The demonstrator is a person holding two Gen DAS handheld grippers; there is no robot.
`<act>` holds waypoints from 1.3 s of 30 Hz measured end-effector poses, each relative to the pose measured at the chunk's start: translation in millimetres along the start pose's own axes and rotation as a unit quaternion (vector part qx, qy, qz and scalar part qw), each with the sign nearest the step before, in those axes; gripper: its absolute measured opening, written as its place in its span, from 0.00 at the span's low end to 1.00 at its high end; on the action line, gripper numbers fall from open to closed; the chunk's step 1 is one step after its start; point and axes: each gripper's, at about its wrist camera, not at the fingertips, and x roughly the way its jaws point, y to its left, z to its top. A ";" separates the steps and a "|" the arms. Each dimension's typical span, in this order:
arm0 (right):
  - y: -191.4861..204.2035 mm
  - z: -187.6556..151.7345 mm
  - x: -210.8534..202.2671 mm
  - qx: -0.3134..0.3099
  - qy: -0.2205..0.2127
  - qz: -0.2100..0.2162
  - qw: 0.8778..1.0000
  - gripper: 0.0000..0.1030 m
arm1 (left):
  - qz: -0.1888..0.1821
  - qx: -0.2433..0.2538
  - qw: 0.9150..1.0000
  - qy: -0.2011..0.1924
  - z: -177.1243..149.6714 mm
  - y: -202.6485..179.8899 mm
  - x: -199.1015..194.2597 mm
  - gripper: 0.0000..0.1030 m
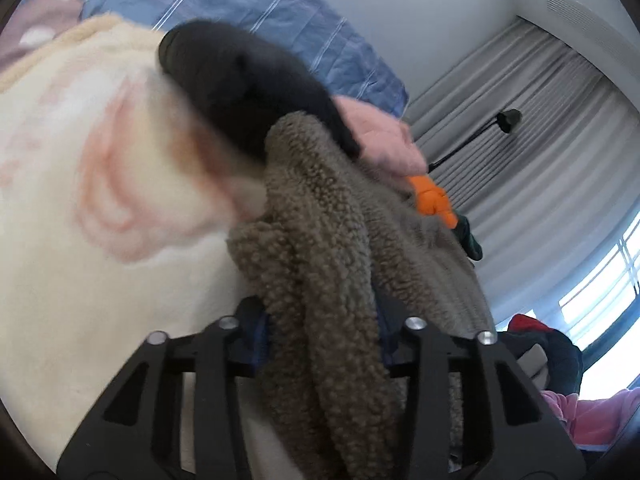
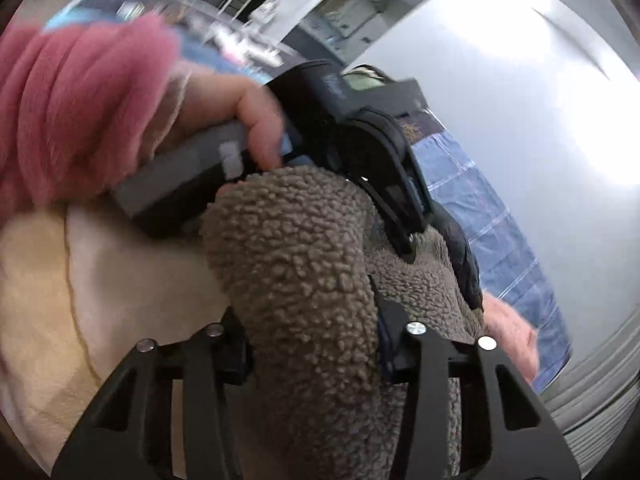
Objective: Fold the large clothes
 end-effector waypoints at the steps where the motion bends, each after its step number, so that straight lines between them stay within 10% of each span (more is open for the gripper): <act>1: -12.3 1.1 -7.6 0.028 -0.009 0.006 1.000 0.43 | -0.003 0.009 1.000 -0.005 2.6 -6.9 -3.1 0.36; 11: -121.1 -16.7 -87.7 0.224 -0.106 -0.001 0.969 0.42 | -0.017 0.114 0.993 -0.031 57.3 -150.9 2.5 0.36; 18: -199.5 -83.8 -137.3 0.383 -0.146 -0.004 0.912 0.42 | 0.009 0.202 0.979 0.018 71.9 -269.0 78.3 0.36; 24: -246.1 -170.0 -173.1 0.495 -0.156 -0.037 0.854 0.40 | 0.026 0.273 0.959 0.069 49.6 -353.2 180.8 0.36; 33: -241.3 -342.5 -175.7 0.697 -0.091 0.015 0.711 0.41 | 0.013 0.328 0.918 0.224 -40.4 -404.3 340.8 0.21; 39: -244.2 -334.4 -177.5 0.679 -0.096 0.024 0.728 0.63 | 0.000 0.327 0.919 0.221 -47.5 -399.6 342.3 0.23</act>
